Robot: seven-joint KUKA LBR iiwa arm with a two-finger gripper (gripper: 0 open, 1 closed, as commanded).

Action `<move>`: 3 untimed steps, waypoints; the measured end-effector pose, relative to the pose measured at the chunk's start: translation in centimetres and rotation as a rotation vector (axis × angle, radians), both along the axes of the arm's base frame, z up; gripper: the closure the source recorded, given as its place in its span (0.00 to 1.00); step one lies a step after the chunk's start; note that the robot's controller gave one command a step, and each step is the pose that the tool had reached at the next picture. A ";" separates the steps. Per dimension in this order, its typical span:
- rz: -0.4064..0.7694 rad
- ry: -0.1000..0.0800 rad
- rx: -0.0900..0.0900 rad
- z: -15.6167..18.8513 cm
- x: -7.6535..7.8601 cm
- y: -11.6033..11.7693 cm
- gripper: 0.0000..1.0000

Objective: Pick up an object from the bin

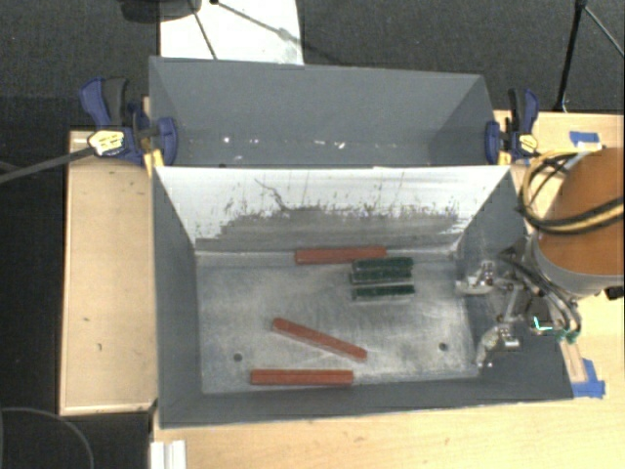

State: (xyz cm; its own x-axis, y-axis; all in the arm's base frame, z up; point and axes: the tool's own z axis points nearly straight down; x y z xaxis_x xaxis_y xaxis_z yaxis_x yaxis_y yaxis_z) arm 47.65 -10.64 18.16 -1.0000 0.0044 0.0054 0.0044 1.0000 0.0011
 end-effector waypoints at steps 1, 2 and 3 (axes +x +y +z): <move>0.004 -0.008 -0.002 0.4 0.2 0.0 0.00; 0.006 -0.009 -0.002 0.2 0.3 0.2 0.00; 0.202 -0.011 0.004 -6.0 0.7 2.6 0.00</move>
Offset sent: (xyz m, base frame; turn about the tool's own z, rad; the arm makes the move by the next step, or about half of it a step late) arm 0.0274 0.0890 -0.0801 -0.0928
